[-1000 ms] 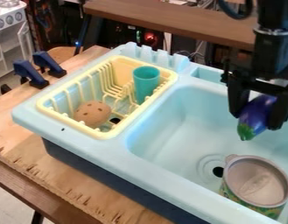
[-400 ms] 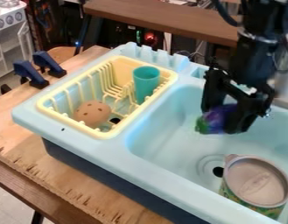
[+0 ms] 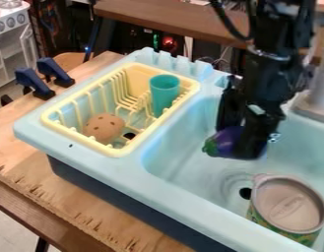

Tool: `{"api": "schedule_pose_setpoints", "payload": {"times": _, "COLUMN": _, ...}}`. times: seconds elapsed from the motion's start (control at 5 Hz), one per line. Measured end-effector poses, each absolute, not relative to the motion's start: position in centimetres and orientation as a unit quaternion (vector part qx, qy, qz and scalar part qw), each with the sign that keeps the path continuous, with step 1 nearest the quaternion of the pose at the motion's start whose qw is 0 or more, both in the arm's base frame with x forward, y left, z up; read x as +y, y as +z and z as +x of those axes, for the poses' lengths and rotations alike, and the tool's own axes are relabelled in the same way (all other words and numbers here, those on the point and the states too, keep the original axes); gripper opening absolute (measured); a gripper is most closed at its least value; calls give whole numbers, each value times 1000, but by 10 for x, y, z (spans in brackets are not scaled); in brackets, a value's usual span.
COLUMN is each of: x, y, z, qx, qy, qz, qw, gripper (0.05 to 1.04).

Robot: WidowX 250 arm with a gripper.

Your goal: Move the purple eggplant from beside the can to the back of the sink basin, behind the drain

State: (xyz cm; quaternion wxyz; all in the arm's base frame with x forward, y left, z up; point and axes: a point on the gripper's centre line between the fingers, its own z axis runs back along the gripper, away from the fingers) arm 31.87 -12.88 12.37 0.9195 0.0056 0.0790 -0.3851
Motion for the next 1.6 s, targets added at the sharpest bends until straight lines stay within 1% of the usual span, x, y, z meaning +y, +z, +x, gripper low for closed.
{"api": "schedule_pose_setpoints", "payload": {"times": 0.2, "x": -127, "y": 104, "z": 331, "qx": 99, "qy": -410, "qz": -4, "qw": 907, "gripper": 797}}
{"api": "schedule_pose_setpoints", "payload": {"times": 0.4, "x": -123, "y": 99, "z": 343, "qx": 101, "qy": -420, "qz": -27, "qw": 902, "gripper": 797}}
{"api": "schedule_pose_setpoints", "payload": {"times": 0.6, "x": -128, "y": 91, "z": 343, "qx": 114, "qy": -424, "qz": -29, "qw": 898, "gripper": 797}}
{"api": "schedule_pose_setpoints", "payload": {"times": 0.8, "x": -134, "y": 91, "z": 341, "qx": 116, "qy": -438, "qz": -16, "qw": 892, "gripper": 863}}
{"api": "schedule_pose_setpoints", "payload": {"times": 1.0, "x": -133, "y": 92, "z": 339, "qx": 110, "qy": -440, "qz": -12, "qw": 891, "gripper": 1017}}
{"api": "schedule_pose_setpoints", "payload": {"times": 1.2, "x": -133, "y": 117, "z": 338, "qx": 43, "qy": -443, "qz": -5, "qw": 895, "gripper": 1011}}
{"api": "schedule_pose_setpoints", "payload": {"times": 1.4, "x": -129, "y": 160, "z": 323, "qx": -9, "qy": -433, "qz": 2, "qw": 902, "gripper": 1011}}
{"api": "schedule_pose_setpoints", "payload": {"times": 1.6, "x": -125, "y": 178, "z": 310, "qx": -32, "qy": -416, "qz": -1, "qw": 909, "gripper": 1011}}
